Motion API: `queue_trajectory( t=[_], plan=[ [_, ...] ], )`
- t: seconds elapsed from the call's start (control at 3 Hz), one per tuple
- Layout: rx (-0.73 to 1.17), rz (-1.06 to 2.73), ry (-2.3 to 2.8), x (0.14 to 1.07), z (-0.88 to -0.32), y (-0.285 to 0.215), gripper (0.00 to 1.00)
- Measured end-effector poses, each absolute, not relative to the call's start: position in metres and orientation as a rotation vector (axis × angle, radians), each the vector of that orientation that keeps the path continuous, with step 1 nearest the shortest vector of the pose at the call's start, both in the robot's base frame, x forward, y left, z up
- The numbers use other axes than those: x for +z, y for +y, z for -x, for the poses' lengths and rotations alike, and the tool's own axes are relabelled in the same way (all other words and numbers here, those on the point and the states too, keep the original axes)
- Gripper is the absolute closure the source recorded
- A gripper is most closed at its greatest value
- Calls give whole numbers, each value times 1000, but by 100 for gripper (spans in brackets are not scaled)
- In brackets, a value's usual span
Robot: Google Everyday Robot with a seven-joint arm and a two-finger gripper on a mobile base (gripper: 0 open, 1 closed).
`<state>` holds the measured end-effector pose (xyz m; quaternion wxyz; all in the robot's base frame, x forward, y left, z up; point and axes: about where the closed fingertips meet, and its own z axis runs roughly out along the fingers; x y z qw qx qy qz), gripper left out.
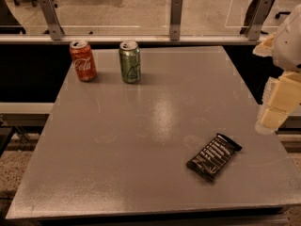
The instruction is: Knock green can over
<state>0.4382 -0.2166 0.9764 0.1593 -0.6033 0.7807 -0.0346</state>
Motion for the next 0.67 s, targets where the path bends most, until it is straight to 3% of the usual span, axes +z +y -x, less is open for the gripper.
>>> queue_trajectory(
  t=[0.67],
  plan=[
    [-109,1726,2193,975,-451,-209,0]
  ],
)
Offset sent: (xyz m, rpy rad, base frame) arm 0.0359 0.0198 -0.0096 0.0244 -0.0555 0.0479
